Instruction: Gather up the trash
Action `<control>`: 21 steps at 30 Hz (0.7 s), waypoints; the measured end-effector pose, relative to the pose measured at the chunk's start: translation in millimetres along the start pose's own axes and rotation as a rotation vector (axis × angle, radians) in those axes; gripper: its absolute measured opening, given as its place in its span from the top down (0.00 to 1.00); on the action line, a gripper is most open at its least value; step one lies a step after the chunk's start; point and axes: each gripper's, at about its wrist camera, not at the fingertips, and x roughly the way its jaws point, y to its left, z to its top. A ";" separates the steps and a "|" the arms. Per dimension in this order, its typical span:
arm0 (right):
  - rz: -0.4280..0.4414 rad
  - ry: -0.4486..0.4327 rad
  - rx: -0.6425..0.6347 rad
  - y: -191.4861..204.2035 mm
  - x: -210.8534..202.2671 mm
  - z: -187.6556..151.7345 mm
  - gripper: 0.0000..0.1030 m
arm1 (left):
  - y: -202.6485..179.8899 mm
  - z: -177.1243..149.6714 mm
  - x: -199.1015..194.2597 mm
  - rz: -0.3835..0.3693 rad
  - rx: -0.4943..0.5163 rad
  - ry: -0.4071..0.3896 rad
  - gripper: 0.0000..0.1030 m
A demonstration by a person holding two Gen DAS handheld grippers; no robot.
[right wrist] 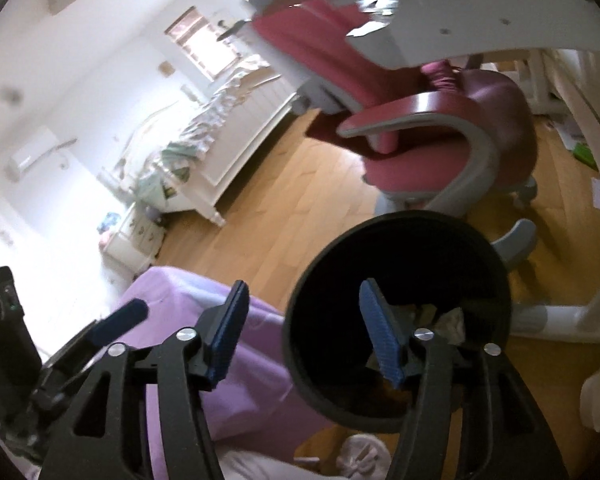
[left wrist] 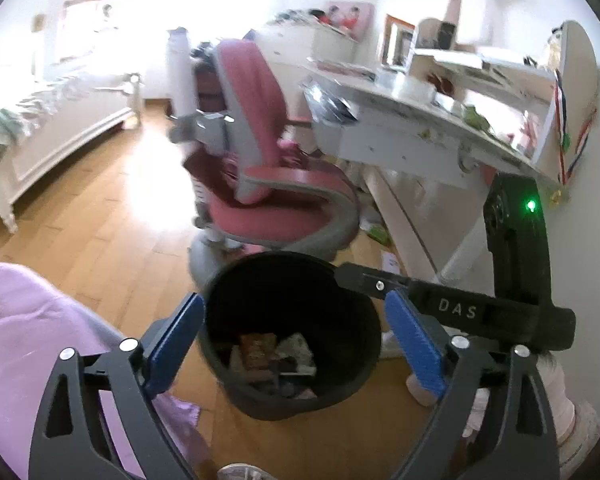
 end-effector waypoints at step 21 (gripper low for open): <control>0.314 0.194 -0.592 297.3 95.2 -87.6 0.13 | 173.8 -134.3 -222.4 0.838 -0.387 -0.244 0.05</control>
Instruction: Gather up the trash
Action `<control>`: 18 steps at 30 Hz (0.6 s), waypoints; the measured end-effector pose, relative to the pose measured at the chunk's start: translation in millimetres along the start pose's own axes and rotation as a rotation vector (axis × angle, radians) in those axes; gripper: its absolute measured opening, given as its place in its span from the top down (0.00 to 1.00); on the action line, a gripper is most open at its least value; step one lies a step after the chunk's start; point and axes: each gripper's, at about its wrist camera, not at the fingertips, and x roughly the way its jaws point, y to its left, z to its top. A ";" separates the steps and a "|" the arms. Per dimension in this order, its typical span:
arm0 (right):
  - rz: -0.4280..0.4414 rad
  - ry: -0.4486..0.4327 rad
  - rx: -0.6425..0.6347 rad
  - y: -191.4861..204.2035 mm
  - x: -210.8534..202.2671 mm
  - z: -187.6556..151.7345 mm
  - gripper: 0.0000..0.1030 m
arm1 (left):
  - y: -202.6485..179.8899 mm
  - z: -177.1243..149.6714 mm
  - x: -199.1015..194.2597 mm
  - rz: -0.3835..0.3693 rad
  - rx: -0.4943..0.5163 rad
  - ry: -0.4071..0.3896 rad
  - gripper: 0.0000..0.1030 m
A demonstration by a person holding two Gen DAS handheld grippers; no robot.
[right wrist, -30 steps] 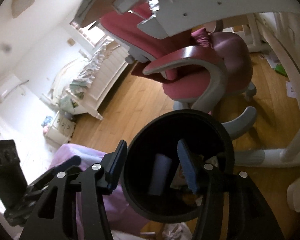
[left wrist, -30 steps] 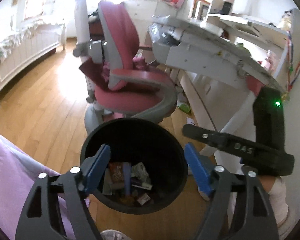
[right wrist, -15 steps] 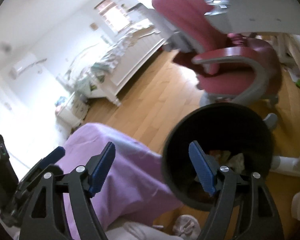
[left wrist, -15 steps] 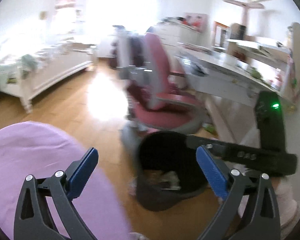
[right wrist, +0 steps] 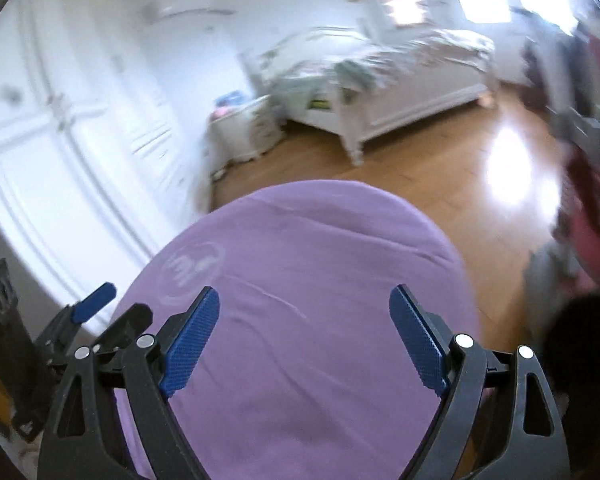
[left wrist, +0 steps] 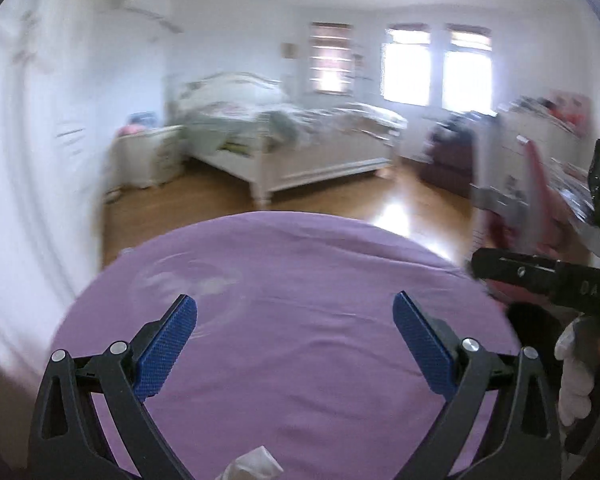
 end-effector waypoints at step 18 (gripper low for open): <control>-0.079 -0.277 -0.178 45.0 79.5 9.5 0.08 | 77.9 -12.1 19.0 0.115 -0.193 0.038 0.05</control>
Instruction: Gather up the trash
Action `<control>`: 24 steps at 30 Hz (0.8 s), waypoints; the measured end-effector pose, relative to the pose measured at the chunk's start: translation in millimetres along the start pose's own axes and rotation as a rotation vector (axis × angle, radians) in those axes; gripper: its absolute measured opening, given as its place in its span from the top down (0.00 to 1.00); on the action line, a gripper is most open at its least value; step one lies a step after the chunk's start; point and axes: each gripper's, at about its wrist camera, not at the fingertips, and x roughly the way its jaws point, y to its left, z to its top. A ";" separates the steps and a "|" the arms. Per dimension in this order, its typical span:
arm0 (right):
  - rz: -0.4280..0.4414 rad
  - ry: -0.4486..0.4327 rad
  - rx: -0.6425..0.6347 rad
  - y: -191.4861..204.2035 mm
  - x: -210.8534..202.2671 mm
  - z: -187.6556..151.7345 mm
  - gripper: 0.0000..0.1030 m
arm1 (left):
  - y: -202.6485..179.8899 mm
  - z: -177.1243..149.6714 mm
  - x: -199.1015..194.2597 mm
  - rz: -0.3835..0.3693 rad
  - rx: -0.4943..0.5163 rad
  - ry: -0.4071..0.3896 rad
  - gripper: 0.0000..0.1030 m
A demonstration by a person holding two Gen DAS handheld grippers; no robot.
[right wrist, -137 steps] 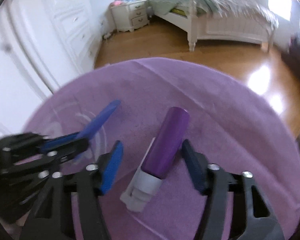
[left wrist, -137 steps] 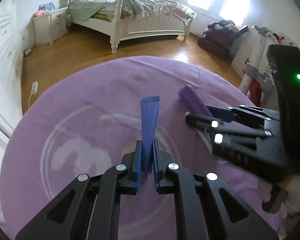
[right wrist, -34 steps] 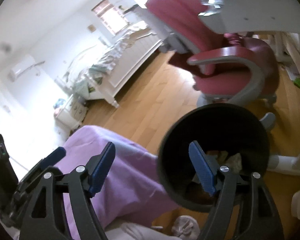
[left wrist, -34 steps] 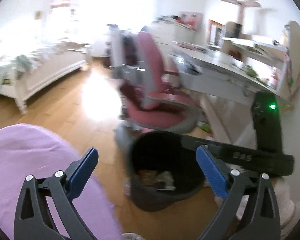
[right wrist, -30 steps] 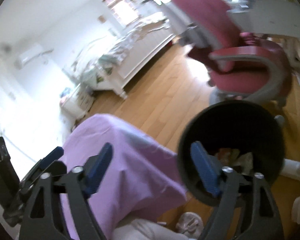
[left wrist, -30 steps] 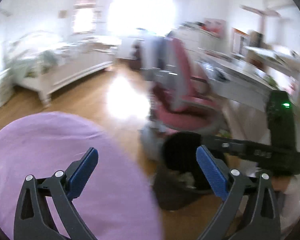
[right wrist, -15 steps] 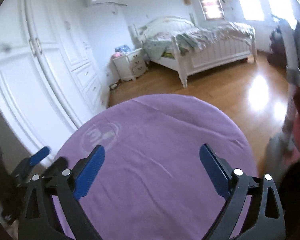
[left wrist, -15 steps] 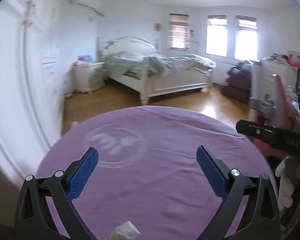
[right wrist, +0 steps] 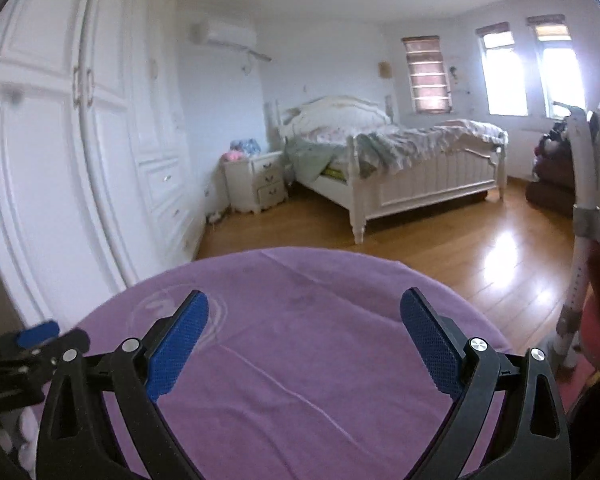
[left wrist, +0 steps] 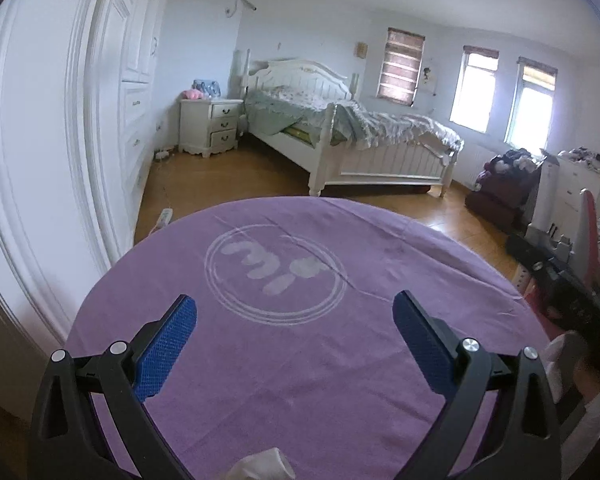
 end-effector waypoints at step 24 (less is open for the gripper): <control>-0.104 0.050 0.084 -15.0 19.1 -9.5 0.08 | 2.2 -2.6 -2.3 0.029 0.018 -0.012 0.05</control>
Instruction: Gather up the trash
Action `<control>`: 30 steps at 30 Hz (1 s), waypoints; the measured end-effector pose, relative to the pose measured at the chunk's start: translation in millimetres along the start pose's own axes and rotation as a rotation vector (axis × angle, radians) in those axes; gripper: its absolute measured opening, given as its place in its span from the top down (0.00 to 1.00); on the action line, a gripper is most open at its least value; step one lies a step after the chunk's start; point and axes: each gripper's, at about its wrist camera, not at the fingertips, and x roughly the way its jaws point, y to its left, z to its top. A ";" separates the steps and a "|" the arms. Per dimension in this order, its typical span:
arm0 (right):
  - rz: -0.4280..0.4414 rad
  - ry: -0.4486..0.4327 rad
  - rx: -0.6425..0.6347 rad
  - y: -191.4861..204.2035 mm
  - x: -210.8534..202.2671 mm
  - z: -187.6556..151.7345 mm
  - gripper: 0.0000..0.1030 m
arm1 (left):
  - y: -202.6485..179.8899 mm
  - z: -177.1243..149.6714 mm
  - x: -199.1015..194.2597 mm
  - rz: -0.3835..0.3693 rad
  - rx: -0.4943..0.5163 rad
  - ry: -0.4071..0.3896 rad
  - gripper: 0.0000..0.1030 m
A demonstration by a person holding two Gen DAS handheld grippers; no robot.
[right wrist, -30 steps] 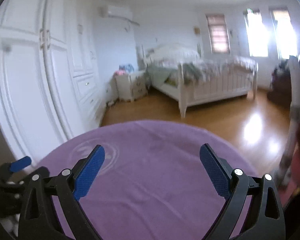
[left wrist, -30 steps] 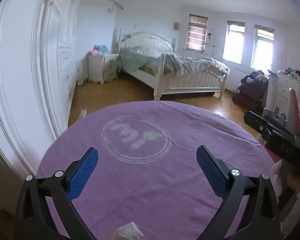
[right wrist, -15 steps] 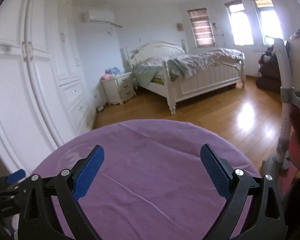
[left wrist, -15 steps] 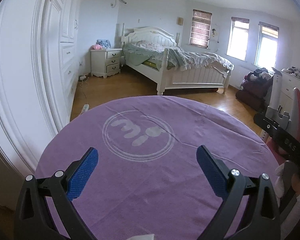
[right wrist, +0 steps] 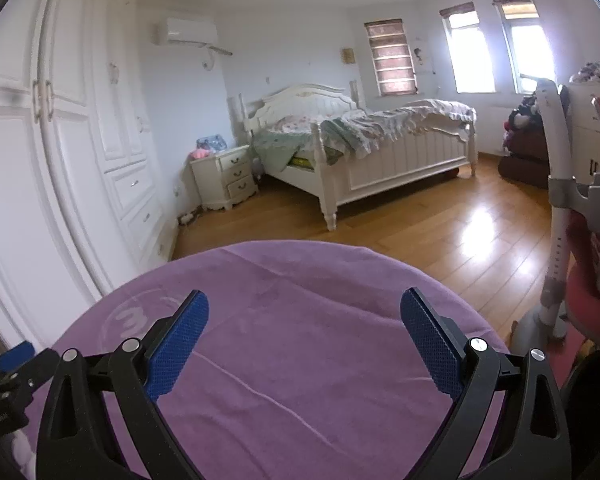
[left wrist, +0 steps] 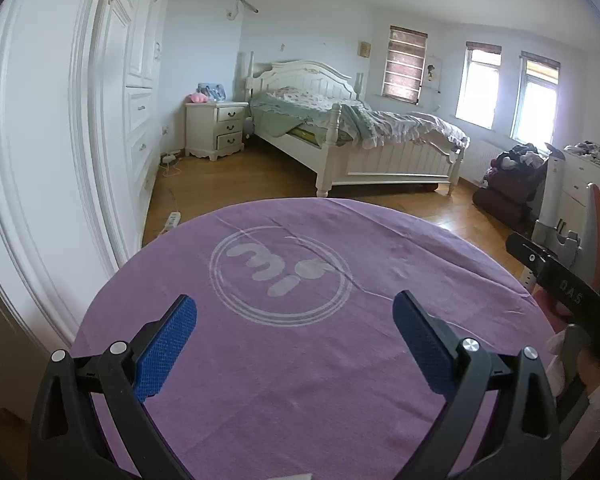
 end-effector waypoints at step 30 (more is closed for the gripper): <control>-0.007 -0.013 0.028 -6.4 -7.1 2.7 0.08 | 3.0 2.0 -1.8 0.006 -0.017 0.003 0.05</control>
